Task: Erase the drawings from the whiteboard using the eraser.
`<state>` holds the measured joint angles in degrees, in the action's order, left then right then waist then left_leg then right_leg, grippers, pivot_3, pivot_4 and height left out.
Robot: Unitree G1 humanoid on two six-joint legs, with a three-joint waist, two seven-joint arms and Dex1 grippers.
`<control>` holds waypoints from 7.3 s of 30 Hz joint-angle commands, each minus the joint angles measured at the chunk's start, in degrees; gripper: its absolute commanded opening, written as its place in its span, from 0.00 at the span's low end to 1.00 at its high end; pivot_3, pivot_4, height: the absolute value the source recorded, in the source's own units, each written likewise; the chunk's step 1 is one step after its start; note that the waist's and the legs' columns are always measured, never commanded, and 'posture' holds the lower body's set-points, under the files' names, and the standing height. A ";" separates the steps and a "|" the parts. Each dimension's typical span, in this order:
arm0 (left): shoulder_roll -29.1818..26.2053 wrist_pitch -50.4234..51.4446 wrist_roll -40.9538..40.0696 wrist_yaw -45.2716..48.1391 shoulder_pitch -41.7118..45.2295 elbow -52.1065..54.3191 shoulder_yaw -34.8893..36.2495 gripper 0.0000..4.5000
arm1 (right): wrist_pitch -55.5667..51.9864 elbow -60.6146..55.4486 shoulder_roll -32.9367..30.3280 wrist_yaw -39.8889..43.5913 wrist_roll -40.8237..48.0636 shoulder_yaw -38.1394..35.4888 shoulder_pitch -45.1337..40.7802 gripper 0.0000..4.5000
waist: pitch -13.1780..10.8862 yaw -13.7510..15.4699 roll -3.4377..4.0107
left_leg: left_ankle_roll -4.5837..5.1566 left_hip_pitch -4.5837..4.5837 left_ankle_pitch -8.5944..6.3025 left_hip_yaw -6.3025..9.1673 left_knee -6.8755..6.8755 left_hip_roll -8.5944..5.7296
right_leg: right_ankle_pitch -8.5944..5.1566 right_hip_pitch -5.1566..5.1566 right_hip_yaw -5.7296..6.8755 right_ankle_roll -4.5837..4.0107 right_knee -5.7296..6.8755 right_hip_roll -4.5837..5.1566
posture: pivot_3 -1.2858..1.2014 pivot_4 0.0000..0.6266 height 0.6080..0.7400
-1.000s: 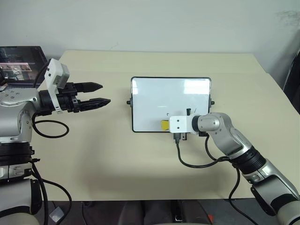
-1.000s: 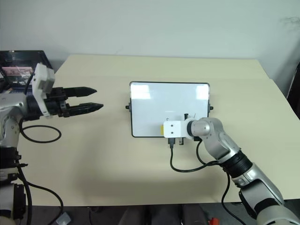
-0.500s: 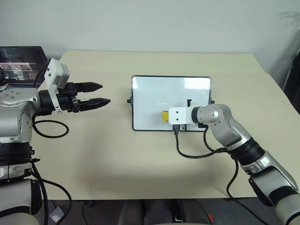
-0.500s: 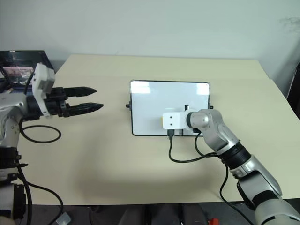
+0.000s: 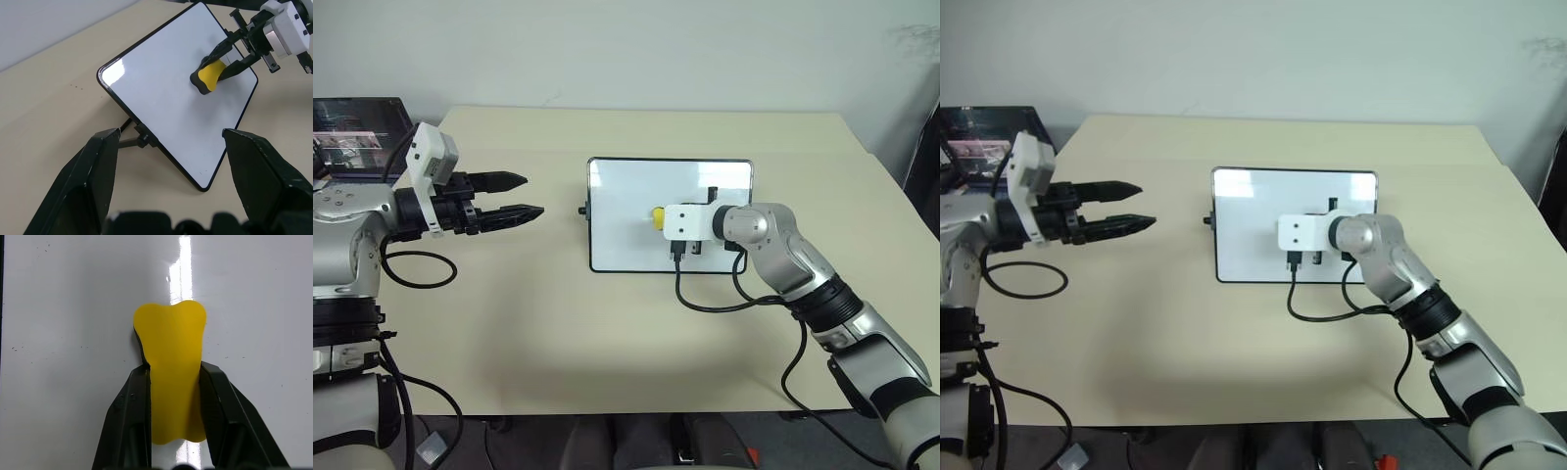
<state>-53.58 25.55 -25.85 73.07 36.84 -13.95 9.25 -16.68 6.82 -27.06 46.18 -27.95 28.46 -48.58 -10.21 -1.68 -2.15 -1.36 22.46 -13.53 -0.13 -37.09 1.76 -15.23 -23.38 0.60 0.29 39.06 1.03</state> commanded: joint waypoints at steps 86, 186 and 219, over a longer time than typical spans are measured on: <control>1.22 -2.53 0.24 0.91 2.38 -2.15 0.33 0.81 | -12.01 -37.76 8.91 -31.77 50.31 -46.70 42.41 0.22 | -0.16 -0.05 0.26 | -0.03 0.33 -0.04 -0.11 0.17 -0.02 | -0.12 -0.28 -0.06 0.05 -0.10 -0.09 | 0.52 0.24 1.00; 2.64 -2.23 -0.11 -0.72 2.26 -0.57 -0.12 0.81 | -10.20 -22.68 -4.16 -2.91 26.43 -26.16 21.90 0.22 | 0.10 0.02 -0.19 | -0.04 0.10 -0.04 0.02 0.13 0.03 | -0.10 -0.05 -0.03 0.04 -0.11 0.01 | 0.52 0.24 1.00; 5.24 -3.76 1.97 1.49 5.95 -6.02 -2.88 0.81 | -55.01 -43.17 -1.25 -31.53 47.29 -54.75 41.81 0.22 | 0.08 0.07 -0.15 | -0.03 0.22 -0.05 -0.02 0.21 -0.02 | -0.14 -0.12 0.04 0.04 -0.18 0.05 | 0.52 0.24 1.00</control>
<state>-48.34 22.96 -23.95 74.37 41.28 -20.66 6.03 -70.11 -36.74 -26.41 13.98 19.20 -24.33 -5.85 -10.14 -1.61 -2.30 -1.39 22.68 -13.58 -0.16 -36.88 1.73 -15.38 -23.50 0.64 0.33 38.86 1.08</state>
